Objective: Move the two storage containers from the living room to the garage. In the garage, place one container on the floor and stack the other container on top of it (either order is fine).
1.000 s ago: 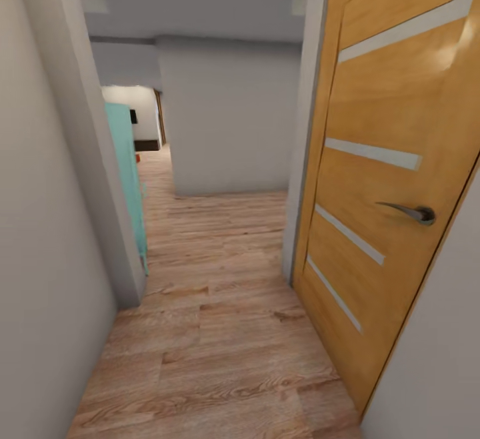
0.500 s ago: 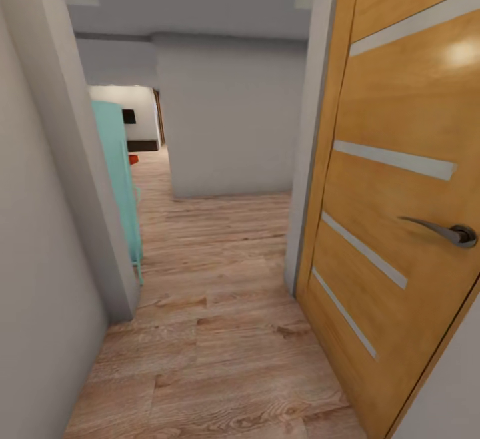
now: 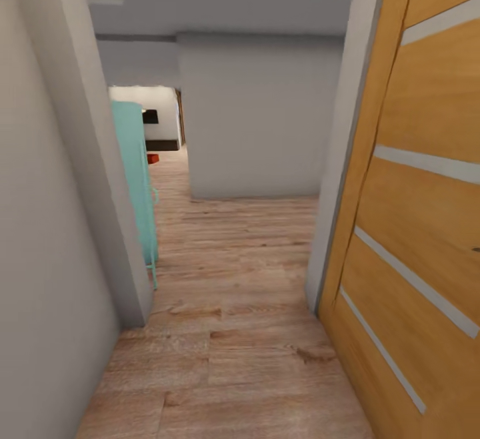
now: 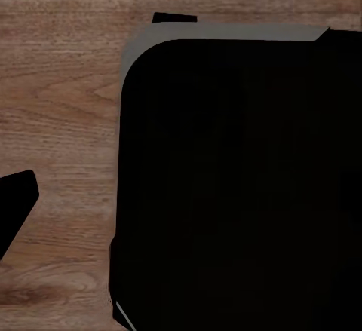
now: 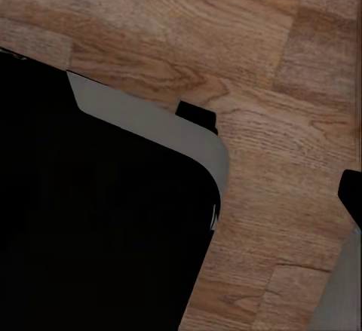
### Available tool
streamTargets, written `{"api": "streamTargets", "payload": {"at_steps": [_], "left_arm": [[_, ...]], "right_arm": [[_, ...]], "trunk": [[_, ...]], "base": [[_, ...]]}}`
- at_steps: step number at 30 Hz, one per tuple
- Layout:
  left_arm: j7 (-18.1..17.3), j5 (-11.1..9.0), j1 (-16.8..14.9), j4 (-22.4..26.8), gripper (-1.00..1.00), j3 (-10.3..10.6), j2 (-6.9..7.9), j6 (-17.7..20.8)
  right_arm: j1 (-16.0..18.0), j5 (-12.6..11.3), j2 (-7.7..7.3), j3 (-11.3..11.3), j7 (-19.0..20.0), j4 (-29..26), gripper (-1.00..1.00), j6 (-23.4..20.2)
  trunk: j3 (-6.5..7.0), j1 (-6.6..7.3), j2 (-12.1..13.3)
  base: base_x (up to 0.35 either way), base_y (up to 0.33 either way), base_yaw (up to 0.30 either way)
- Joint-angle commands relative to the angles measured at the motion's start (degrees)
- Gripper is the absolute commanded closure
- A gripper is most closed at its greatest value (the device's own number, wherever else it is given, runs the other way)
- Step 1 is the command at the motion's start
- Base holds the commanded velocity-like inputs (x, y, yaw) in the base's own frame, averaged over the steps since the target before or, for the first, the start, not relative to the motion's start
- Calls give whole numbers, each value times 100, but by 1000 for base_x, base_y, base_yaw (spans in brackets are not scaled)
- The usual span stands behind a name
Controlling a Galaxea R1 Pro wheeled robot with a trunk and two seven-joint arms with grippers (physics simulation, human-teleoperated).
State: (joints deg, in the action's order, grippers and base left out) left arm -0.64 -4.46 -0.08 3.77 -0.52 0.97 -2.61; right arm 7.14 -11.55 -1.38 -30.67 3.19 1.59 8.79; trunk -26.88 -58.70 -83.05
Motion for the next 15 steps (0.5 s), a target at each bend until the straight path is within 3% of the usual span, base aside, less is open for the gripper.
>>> {"api": "streamTargets", "payload": {"at_steps": [1, 5, 15], "left_arm": [[-7, -47, -1, 1, -100, -1, 0, -12], [-7, -47, -1, 1, -100, -1, 0, -12], [-7, -55, -1, 1, -100, -1, -7, 2]], "right_arm": [[6, -59, -1, -36, 33, 17, -100, 35], [6, -79, -4, -36, 33, 17, -100, 35], [6, -110, -5, -36, 33, 17, -100, 42]], "trunk": [[-5, -3, -2], [-5, -3, -2], [-5, -3, -2]], "base": [[322, 0, 273], [322, 0, 236], [322, 0, 20]]}}
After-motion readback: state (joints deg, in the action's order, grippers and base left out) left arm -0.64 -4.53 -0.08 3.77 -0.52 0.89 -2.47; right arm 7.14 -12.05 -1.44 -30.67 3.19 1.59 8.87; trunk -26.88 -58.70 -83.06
